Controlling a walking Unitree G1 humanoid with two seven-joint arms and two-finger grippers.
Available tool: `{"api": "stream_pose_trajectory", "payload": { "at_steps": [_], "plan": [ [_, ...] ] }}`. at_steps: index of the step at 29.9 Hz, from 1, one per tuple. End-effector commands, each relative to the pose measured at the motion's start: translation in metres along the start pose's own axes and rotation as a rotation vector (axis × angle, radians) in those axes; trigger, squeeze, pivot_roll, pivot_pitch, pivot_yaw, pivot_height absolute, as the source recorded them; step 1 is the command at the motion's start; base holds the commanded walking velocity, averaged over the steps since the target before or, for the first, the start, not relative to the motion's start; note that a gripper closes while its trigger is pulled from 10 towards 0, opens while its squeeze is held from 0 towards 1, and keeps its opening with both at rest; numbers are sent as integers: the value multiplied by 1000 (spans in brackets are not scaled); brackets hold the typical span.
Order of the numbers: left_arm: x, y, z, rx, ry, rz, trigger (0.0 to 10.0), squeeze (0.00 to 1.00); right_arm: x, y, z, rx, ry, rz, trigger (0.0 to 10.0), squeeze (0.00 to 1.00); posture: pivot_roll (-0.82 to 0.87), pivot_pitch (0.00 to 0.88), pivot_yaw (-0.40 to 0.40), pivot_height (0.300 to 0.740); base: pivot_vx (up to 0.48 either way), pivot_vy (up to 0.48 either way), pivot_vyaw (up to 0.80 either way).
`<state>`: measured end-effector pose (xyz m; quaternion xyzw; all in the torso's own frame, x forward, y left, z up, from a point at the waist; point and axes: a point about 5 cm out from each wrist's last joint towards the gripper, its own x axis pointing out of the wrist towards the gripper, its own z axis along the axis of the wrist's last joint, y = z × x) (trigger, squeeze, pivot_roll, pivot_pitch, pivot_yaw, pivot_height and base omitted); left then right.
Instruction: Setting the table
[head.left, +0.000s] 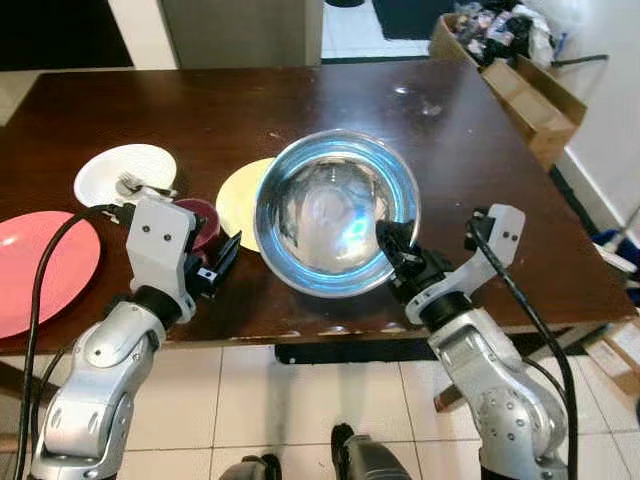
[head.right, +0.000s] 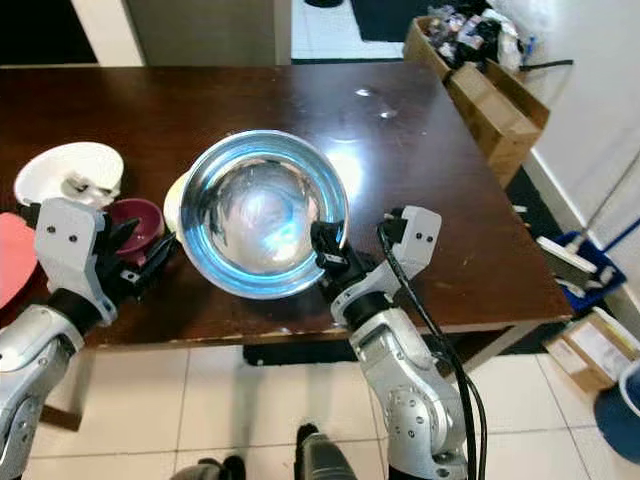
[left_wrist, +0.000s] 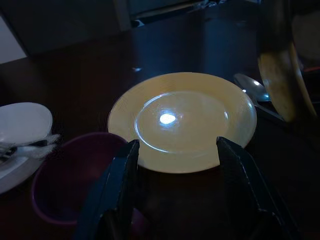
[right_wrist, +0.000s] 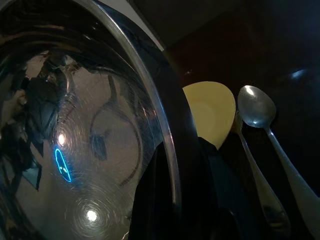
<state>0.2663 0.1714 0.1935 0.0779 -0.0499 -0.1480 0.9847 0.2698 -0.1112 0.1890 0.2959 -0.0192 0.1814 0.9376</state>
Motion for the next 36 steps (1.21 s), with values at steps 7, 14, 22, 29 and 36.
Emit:
{"api": "stream_pose_trajectory", "payload": {
  "at_steps": [7, 14, 22, 29, 36],
  "plan": [
    [0, 2, -2, 0, 15, 3, 10000, 392, 3, 9, -2, 86, -39, 16, 10000, 0, -92, 113, 53, 740, -314, 0, 0],
    [0, 1, -2, -1, 15, 2, 10000, 392, 3, 9, -2, 85, -39, 15, 10000, 0, -93, 113, 52, 740, -301, 0, 0],
    [0, 1, -2, -2, 16, 4, 10000, 392, 3, 9, -3, 79, -36, 18, 10000, 0, -94, 112, 52, 740, -287, 0, 0],
    [0, 2, -2, -2, 15, 6, 10000, 396, 4, 10, -2, 77, -37, 24, 10000, 0, -94, 112, 52, 740, -288, 0, 0],
    [0, 2, -3, -4, 15, 7, 10000, 392, 4, 10, -3, 77, -34, 31, 10000, 0, -91, 103, 48, 740, -288, 0, 0]
  ]
}}
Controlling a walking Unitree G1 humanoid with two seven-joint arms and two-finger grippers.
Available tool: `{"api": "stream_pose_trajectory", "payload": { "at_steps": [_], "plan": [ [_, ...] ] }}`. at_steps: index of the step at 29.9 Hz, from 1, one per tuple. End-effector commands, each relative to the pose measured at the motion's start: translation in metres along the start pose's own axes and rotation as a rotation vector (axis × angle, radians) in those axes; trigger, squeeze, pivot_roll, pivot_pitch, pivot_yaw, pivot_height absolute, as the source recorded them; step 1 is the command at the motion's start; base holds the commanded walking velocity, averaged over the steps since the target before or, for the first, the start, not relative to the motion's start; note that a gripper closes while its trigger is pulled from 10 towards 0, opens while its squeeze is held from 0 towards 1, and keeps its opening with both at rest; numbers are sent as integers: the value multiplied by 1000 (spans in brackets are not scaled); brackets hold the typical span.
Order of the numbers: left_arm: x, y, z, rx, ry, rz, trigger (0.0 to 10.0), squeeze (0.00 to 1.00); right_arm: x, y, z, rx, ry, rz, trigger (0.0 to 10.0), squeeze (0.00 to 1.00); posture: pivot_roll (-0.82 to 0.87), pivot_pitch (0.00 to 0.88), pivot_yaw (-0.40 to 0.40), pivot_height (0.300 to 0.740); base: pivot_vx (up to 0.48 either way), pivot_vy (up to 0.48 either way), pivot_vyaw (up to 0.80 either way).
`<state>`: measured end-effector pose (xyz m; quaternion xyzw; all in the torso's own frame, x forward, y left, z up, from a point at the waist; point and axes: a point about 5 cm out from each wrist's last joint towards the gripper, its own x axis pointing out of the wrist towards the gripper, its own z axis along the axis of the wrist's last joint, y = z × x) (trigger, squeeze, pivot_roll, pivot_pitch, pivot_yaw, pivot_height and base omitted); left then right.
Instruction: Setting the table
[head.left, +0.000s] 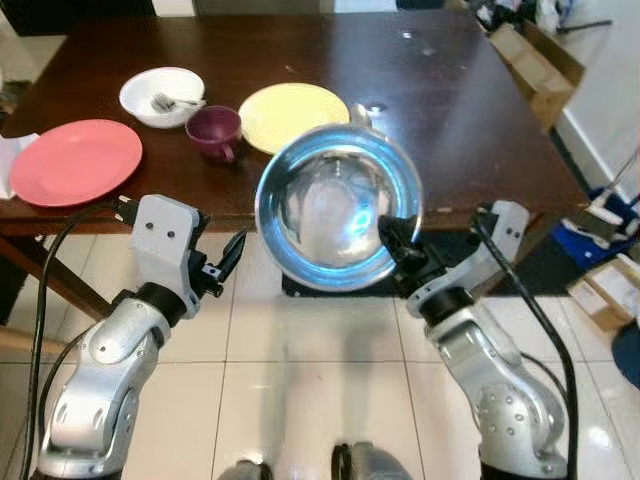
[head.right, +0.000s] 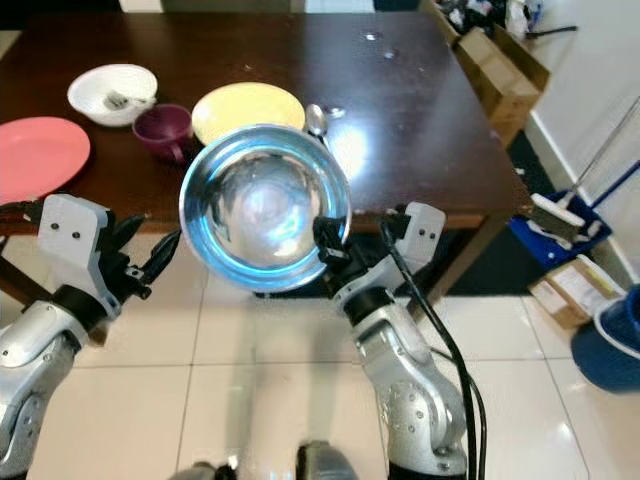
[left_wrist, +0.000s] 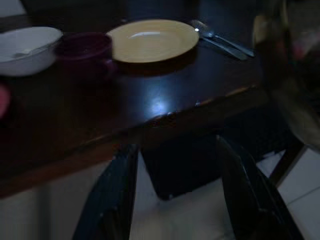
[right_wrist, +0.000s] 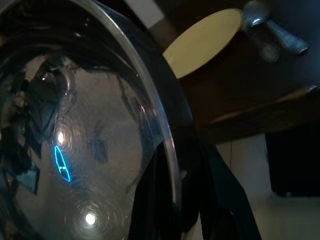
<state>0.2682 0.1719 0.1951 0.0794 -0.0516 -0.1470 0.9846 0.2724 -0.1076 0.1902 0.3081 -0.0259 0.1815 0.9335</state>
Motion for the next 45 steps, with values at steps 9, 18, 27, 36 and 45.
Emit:
{"api": "stream_pose_trajectory", "payload": {
  "at_steps": [9, 18, 27, 36, 45],
  "plan": [
    [-6, 5, -31, -29, 92, 64, 10000, 404, -9, -15, -31, -40, 128, -25, 10000, 0, -93, 95, 45, 740, -286, 0, 0],
    [-22, 15, -84, -37, 272, 199, 10000, 412, -38, -72, -69, -86, 296, -197, 10000, 0, -103, 90, 30, 740, -87, 0, 0],
    [-61, 30, -151, -53, 494, 308, 10000, 384, -65, -98, -101, 27, 362, -249, 10000, 0, -107, 87, 31, 740, 0, 0, 0],
    [-72, 21, -172, -141, 555, 307, 10000, 365, -63, -107, -105, 15, 353, -271, 10000, 0, -111, 87, 34, 740, 0, 0, 0],
    [-69, 21, -179, -125, 574, 299, 10000, 353, -62, -107, -108, 8, 349, -254, 10000, 0, -113, 93, 29, 740, 0, 0, 0]
  ]
}}
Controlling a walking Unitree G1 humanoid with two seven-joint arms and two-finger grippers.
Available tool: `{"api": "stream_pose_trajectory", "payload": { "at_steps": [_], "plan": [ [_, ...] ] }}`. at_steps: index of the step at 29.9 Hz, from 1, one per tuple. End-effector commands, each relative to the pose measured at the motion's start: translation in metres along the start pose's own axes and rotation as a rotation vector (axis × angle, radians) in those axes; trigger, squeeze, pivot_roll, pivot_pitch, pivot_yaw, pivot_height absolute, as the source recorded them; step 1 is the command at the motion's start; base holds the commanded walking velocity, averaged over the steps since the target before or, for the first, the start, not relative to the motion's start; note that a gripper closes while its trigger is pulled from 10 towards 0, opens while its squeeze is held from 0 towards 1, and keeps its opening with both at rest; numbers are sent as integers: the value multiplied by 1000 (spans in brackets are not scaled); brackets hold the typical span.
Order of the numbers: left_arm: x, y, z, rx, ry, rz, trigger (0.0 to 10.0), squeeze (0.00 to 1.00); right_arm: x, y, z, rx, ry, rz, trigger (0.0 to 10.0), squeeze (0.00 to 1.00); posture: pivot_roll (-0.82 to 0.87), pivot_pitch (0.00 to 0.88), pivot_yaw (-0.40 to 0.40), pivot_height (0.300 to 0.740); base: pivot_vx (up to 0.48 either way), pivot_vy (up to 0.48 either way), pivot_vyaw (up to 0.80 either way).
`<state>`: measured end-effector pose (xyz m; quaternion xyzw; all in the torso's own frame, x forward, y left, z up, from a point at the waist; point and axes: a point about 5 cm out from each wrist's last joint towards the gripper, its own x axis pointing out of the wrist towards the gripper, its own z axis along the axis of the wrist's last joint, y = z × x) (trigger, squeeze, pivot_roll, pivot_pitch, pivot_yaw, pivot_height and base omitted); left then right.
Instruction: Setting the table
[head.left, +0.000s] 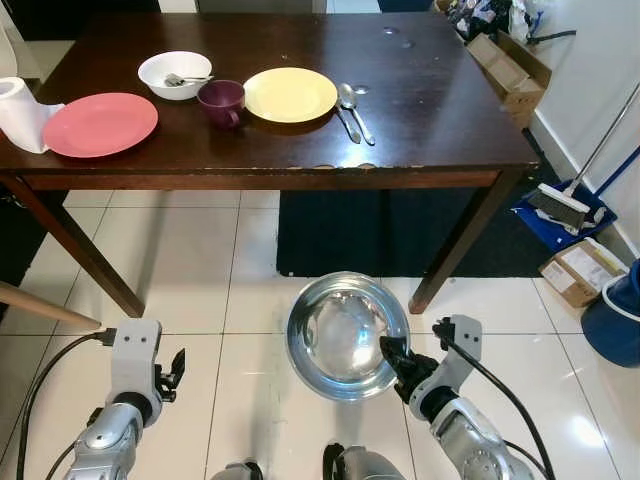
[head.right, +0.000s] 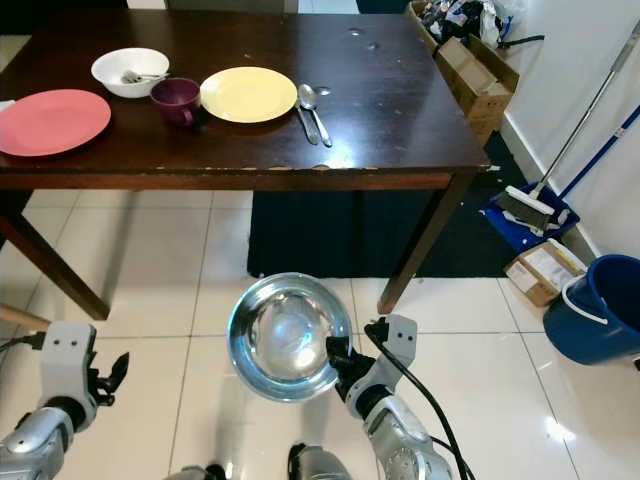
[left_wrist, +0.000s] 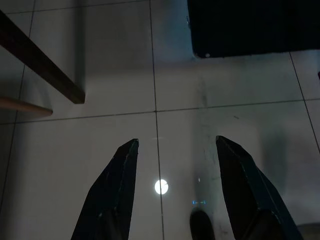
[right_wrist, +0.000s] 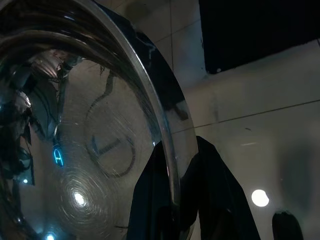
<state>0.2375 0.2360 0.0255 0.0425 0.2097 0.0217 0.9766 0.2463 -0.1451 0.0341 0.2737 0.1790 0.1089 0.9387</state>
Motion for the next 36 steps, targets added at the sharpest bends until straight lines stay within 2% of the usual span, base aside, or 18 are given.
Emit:
{"api": "stream_pose_trajectory", "payload": {
  "at_steps": [1, 18, 29, 32, 34, 36],
  "plan": [
    [-2, 2, -11, 13, 38, 11, 10000, 349, 0, 0, -2, 4, -3, 14, 10000, 0, -113, 93, 28, 740, 0, 0, 0],
    [2, -7, -17, -8, 43, -12, 10000, 365, 3, -1, 1, -2, -22, 24, 10000, 0, -116, 97, 3, 740, 0, 0, 0],
    [3, -7, -19, 10, 33, 8, 10000, 380, 5, -4, -5, -8, -17, -14, 10000, 0, -115, 93, 1, 740, 0, 0, 781],
    [1, -4, -24, 22, 49, 26, 10000, 376, 5, -12, -9, -68, 31, -44, 10000, 0, -116, 93, 2, 740, 0, 0, 781],
    [-1, -3, -28, 24, 61, 32, 10000, 376, 4, -16, -13, -70, 55, -47, 10000, 0, -113, 88, 6, 740, 0, 0, 781],
    [-1, -3, -29, 22, 62, 35, 10000, 376, 3, -13, -17, -74, 66, -28, 10000, 0, -113, 86, 4, 740, 0, 0, 778]
  ]
}}
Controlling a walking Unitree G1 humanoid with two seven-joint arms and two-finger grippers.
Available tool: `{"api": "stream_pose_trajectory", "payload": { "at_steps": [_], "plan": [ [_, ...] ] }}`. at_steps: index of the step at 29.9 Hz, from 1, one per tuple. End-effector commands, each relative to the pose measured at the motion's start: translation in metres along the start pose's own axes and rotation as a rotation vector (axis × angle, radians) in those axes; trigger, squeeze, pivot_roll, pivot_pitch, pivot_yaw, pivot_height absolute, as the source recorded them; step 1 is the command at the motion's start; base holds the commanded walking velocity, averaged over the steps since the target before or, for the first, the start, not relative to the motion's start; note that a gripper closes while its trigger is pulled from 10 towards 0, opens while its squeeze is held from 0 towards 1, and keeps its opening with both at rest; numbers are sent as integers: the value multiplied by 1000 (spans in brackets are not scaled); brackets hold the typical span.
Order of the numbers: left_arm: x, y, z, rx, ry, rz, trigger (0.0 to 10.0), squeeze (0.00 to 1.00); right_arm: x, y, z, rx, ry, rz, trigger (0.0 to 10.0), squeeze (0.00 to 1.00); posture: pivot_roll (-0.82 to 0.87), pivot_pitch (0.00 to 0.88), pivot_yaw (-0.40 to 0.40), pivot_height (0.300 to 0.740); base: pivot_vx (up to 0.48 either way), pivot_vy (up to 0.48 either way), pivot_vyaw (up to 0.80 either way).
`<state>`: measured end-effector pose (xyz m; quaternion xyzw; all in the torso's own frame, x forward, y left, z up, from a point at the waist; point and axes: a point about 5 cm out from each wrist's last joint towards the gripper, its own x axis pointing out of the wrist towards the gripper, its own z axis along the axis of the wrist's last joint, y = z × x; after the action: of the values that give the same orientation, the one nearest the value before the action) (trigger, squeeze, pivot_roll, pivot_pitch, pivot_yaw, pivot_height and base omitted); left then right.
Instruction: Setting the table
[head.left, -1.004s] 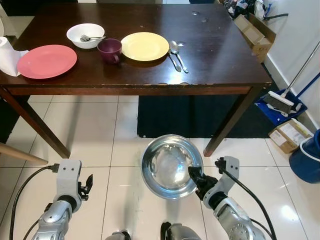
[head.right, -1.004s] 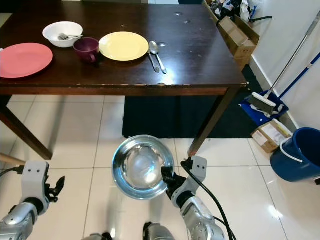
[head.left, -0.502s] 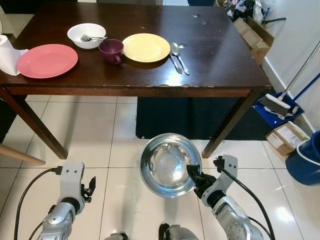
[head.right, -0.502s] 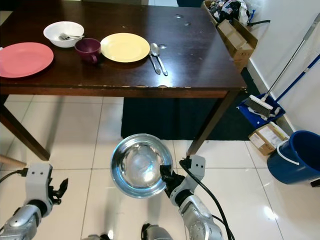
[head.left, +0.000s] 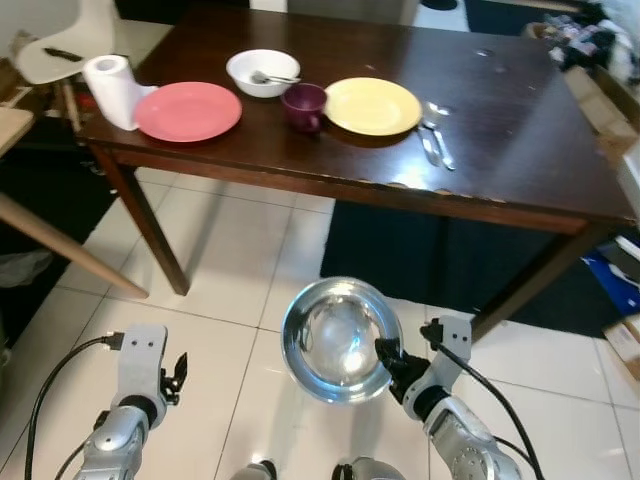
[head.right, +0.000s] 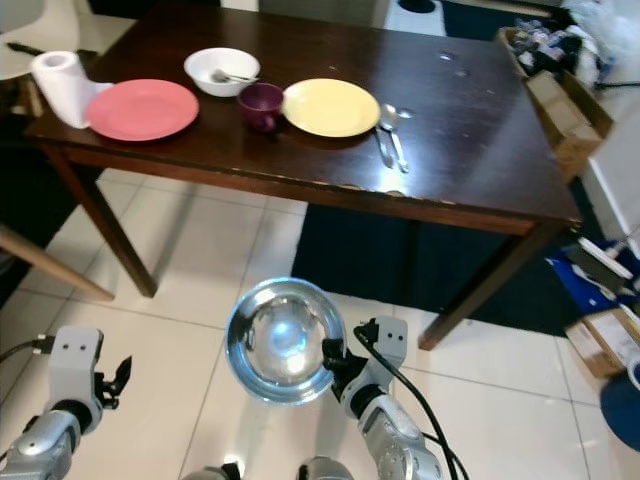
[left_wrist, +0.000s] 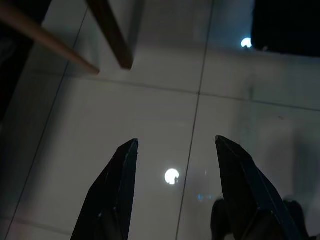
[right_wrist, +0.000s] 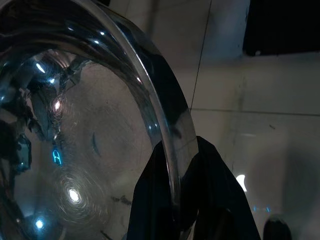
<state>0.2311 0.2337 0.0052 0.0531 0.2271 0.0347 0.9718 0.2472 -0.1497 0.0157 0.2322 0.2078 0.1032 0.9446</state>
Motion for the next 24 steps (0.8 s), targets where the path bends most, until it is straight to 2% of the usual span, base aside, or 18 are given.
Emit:
{"api": "stream_pose_trajectory", "payload": {
  "at_steps": [1, 4, 24],
  "plan": [
    [-3, 1, -8, 6, 26, 6, 10000, 376, -1, 1, -5, -2, 7, 15, 10000, 0, -113, 86, 4, 740, 0, 0, 775],
    [-2, 1, -8, 6, 24, 6, 10000, 376, -1, 5, -8, -16, 16, 24, 10000, 0, -113, 86, 4, 740, 0, 0, 775],
    [-1, 0, -9, 24, 19, -3, 10000, 384, 1, 3, -9, -18, 8, 21, 10000, 0, -113, 79, 9, 740, 0, 0, 774]
  ]
}}
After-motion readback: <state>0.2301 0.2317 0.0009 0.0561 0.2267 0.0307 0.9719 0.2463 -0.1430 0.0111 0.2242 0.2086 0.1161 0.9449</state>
